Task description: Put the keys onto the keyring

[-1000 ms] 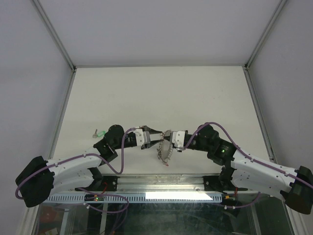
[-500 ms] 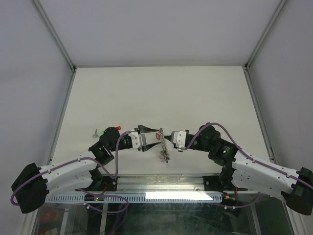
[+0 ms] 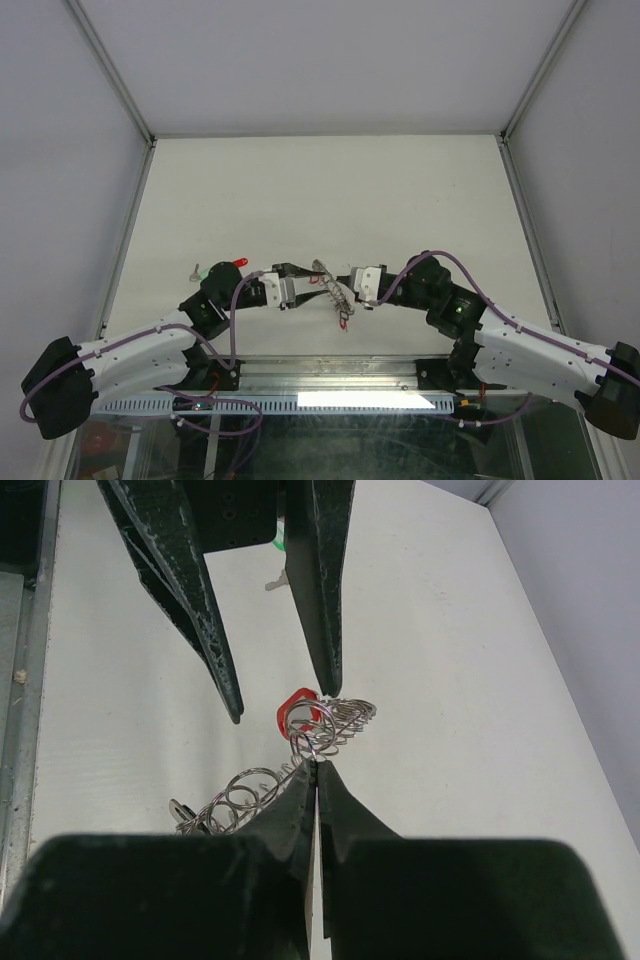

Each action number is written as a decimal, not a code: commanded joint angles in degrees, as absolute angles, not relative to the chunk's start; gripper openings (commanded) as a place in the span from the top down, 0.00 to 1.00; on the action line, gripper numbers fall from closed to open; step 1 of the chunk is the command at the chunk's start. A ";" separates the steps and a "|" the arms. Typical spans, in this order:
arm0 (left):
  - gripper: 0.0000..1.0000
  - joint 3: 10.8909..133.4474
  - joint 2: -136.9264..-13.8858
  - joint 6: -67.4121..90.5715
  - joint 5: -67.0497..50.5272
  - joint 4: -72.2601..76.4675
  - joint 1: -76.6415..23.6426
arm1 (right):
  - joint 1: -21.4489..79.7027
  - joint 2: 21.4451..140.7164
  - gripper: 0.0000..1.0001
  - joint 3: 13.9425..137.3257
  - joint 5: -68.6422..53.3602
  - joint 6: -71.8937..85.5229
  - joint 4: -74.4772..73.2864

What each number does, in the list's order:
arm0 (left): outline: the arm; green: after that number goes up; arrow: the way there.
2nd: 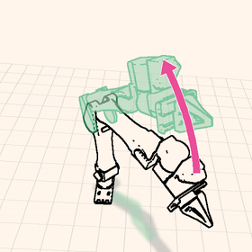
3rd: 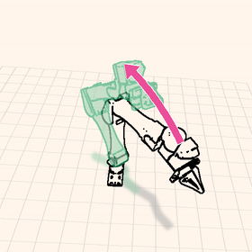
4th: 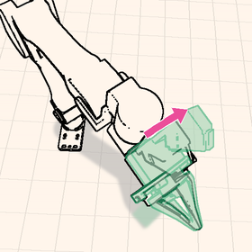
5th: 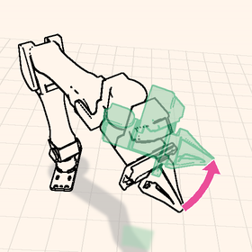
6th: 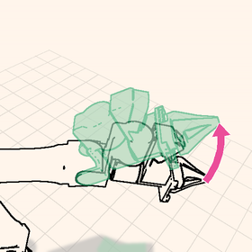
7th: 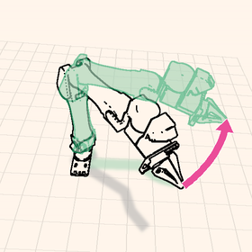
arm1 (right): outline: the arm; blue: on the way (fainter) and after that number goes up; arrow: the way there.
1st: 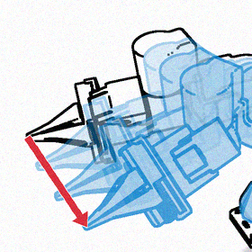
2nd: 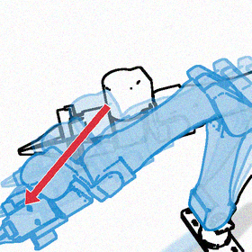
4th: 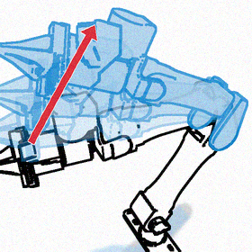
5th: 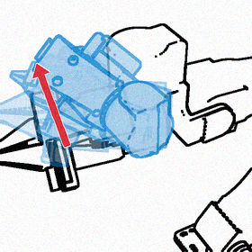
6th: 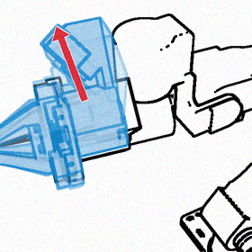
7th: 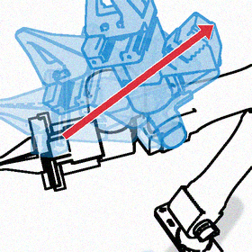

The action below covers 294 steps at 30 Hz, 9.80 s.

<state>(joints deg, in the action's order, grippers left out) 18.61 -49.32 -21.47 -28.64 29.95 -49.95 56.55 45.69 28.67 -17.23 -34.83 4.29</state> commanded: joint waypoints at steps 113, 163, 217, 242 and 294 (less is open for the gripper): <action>0.70 23.73 -58.18 -18.37 -28.43 34.39 -50.56 | 57.04 44.03 1.00 31.26 -16.35 -32.25 9.29; 1.00 18.77 -54.52 -19.53 -34.36 40.72 -50.54 | 57.74 44.13 0.66 30.31 -19.77 -32.91 1.61; 0.87 15.47 -58.11 -11.30 -32.70 54.52 -50.54 | 57.83 45.89 1.00 32.53 -20.23 -28.47 6.61; 0.63 14.67 -50.08 -8.22 -27.10 48.09 -50.59 | 57.83 42.85 1.00 30.54 -27.14 -41.81 8.07; 0.40 19.21 -40.55 18.40 18.70 20.62 -50.48 | 57.21 47.88 1.00 36.14 -21.29 -40.00 -1.65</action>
